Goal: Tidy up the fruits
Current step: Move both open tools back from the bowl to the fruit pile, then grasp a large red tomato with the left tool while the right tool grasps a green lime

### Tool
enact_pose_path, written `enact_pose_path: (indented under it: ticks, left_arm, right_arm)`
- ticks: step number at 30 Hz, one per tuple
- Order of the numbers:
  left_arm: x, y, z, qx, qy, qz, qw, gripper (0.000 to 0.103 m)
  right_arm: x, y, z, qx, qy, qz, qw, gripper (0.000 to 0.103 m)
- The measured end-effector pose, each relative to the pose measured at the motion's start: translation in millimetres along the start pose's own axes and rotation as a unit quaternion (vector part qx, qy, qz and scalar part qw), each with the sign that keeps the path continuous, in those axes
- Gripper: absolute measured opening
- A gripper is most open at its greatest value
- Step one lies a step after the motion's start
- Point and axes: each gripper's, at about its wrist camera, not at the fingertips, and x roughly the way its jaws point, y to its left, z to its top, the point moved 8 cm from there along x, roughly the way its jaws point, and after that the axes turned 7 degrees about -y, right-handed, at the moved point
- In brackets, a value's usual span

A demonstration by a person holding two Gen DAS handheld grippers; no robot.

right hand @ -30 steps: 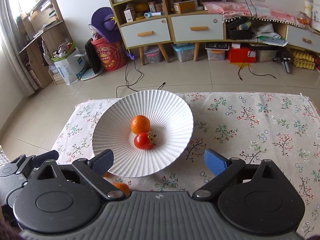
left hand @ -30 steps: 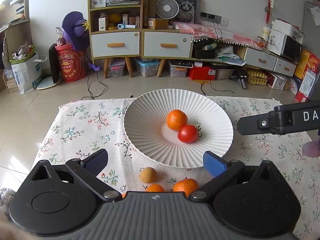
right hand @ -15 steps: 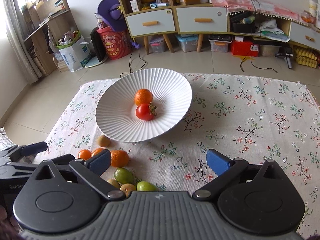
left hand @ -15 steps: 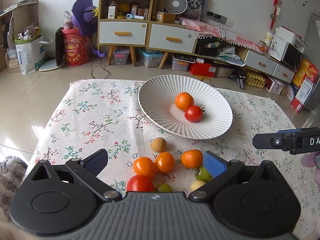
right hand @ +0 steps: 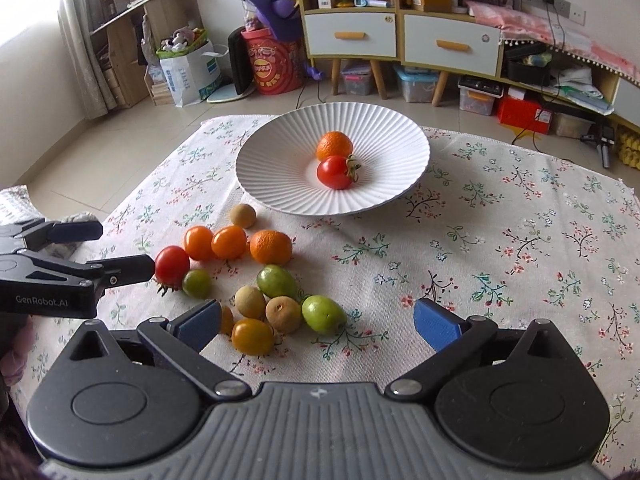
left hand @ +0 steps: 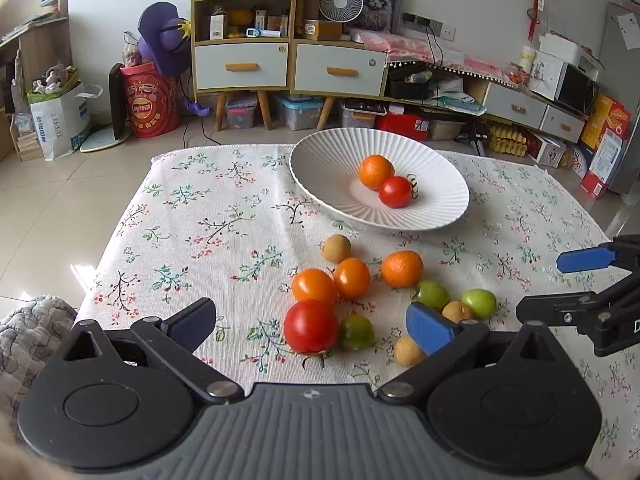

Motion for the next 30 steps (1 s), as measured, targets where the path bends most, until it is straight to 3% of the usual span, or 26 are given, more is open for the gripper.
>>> enact_pose_path:
  ticks: [18,22,27,30]
  left_arm:
    - [13,8,-54,0.056,0.028,0.004,0.998,0.096]
    - [14,9,-61,0.058,0.013,0.0,0.9982,0.097]
    - [15,12,-59,0.041,0.007,0.001,0.9991,0.097]
    - [15,13,-56,0.039,0.006,0.009,0.9992,0.097]
  right_arm:
    - [27,11,-54,-0.085,0.044,0.008,0.995,0.102]
    - [24,7,-56,-0.064,0.02,0.019,0.998,0.103]
    - [20,13,-57,-0.086,-0.014,0.029,0.996,0.103]
    - [22,9,-51,-0.09,-0.013,0.035,0.995,0.103]
